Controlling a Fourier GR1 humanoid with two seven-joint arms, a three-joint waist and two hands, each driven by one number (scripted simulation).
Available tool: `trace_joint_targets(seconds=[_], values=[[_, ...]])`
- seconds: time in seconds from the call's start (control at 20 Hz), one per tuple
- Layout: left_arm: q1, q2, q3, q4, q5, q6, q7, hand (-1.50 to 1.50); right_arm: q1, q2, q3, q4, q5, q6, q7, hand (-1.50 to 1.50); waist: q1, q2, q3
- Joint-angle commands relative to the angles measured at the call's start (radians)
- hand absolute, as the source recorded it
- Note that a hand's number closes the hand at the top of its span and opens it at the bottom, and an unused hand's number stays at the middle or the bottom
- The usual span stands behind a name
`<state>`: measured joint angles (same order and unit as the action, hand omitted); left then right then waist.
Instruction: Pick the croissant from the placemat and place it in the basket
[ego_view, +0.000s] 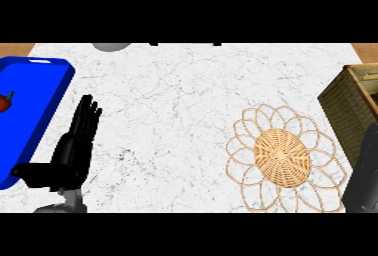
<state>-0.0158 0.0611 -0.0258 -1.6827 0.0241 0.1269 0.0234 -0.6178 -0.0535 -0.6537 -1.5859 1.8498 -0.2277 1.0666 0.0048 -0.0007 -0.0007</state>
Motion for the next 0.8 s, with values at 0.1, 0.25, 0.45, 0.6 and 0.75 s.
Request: trace_joint_targets(seconds=[0.1, 0.25, 0.45, 0.6, 0.75], values=[[0.004, 0.015, 0.009, -0.07, 0.008, -0.001, 0.062, 0.0, 0.002, 0.004, 0.048, -0.109, 0.12, 0.004, 0.124, -1.5, 0.001, -0.001, 0.001], [0.02, 0.005, 0.006, -0.042, 0.0, -0.001, 0.017, 0.0, -0.001, 0.038, 0.064, -0.262, 0.199, 0.149, 0.131, -1.5, -0.005, -0.004, 0.0], [0.024, 0.011, 0.03, 0.034, 0.014, -0.023, -0.055, 0.0, 0.004, 0.053, 0.096, -0.352, 0.281, 0.131, 0.203, -1.5, -0.001, -0.001, -0.001], [0.036, -0.014, -0.012, -0.021, 0.004, -0.009, 0.007, 0.0, 0.06, 0.053, 0.145, -0.529, 0.244, 0.161, 0.173, -1.5, -0.004, -0.005, 0.0], [0.014, 0.008, 0.0, -0.047, -0.007, -0.006, 0.036, 0.0, 0.128, 0.054, 0.25, -0.665, 0.226, 0.279, 0.172, -1.5, -0.003, -0.005, 0.0]])
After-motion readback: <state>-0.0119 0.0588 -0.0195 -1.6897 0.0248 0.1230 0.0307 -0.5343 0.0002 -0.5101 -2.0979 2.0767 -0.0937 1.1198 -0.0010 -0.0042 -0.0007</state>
